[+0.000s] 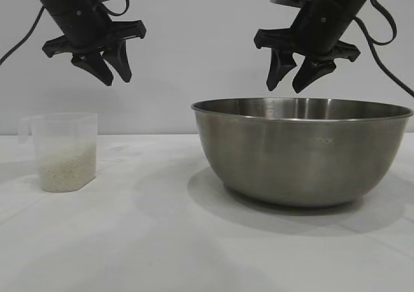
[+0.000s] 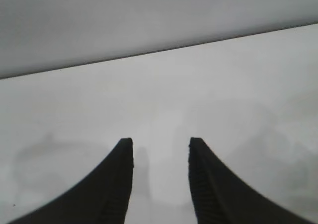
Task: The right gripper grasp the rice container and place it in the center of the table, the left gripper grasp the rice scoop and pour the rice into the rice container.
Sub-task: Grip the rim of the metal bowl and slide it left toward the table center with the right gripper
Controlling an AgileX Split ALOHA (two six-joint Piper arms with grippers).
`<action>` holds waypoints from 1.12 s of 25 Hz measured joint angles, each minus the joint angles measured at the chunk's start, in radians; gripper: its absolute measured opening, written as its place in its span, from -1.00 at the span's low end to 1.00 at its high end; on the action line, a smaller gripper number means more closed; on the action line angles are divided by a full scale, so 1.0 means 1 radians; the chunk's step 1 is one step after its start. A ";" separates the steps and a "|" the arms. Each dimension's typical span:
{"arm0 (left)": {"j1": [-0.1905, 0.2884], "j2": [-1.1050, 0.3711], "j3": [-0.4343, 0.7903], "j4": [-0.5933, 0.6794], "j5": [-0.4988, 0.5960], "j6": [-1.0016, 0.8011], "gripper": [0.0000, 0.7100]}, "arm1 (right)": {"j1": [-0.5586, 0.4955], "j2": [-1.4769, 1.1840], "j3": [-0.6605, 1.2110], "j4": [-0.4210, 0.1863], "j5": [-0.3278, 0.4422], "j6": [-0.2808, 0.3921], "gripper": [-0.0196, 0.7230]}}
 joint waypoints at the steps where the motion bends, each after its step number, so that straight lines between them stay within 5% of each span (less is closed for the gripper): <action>1: 0.000 0.000 0.000 0.000 0.002 0.000 -0.37 | -0.004 -0.012 0.000 -0.005 0.023 0.000 -0.04; 6: 0.000 0.000 0.000 0.002 0.008 0.000 -0.37 | -0.047 -0.106 0.000 -0.017 0.178 0.000 -0.04; 12: 0.000 0.000 0.000 0.007 0.046 0.000 -0.37 | -0.104 -0.195 0.000 -0.043 0.451 0.011 -0.04; 17: 0.000 0.000 0.000 0.013 0.053 0.000 -0.37 | -0.112 -0.220 0.000 -0.152 0.686 0.050 -0.04; 28: 0.000 0.000 0.000 0.013 0.058 0.000 -0.37 | -0.112 -0.110 0.011 -0.211 0.721 0.052 -0.19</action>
